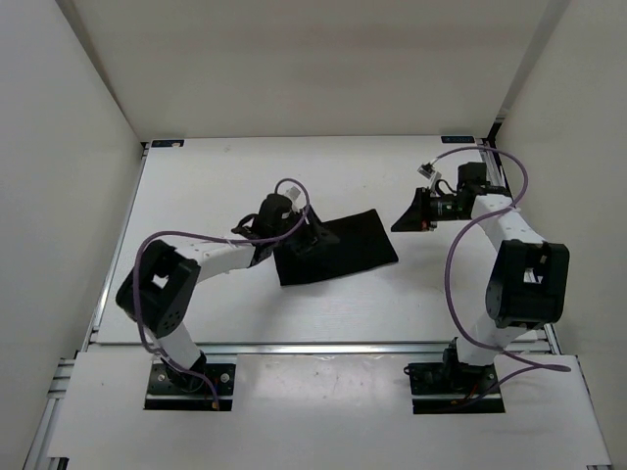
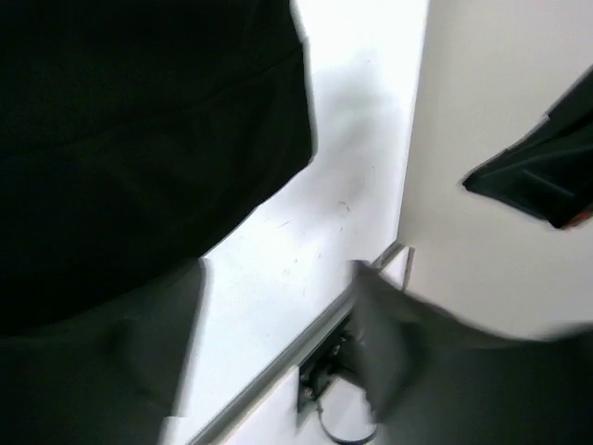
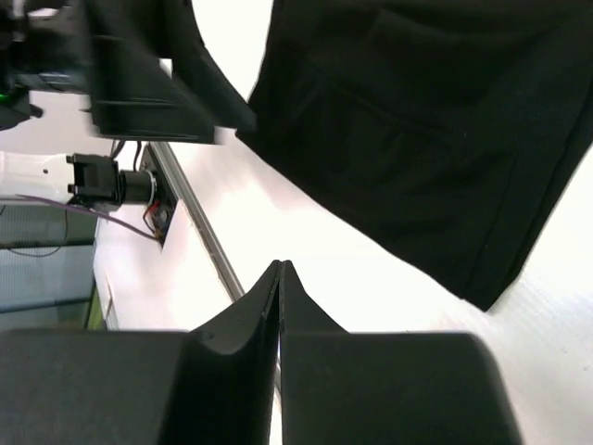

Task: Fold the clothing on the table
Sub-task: Fold the skirt

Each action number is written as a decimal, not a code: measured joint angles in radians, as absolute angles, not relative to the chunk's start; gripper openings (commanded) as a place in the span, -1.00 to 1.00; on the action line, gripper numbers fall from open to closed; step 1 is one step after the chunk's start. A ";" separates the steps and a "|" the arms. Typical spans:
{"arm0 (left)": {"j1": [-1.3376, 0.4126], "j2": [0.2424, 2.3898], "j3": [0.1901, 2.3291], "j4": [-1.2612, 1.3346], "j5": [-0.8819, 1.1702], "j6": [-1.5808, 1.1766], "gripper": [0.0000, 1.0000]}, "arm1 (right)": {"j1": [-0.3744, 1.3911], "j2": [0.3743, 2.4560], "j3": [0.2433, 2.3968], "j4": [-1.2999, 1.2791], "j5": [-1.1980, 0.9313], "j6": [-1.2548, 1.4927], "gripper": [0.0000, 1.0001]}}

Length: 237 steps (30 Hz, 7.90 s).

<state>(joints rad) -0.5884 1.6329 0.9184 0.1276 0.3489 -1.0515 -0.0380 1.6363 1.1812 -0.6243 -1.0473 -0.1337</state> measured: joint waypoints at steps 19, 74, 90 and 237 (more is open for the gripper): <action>-0.467 1.914 1.093 -0.258 0.377 -0.892 -1.00 | -0.173 1.608 1.132 -0.655 -0.992 -0.141 -1.00; -0.744 1.994 1.283 -0.410 0.290 -0.665 -1.00 | -0.144 1.376 0.933 -0.654 -0.938 -0.150 -1.00; -0.832 1.687 0.988 -0.697 0.263 -0.612 -0.73 | -0.044 1.350 0.843 -0.657 -0.953 -0.144 -0.30; -0.763 0.884 0.358 -0.113 0.224 -1.205 -1.00 | 0.418 1.425 0.850 -0.589 -0.776 -0.183 -1.00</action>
<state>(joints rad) -0.7631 0.8837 0.3584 -0.1127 0.2241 -1.2053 0.4179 1.4246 0.8497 -0.5892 -0.7757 -0.1833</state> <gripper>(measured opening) 0.179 0.009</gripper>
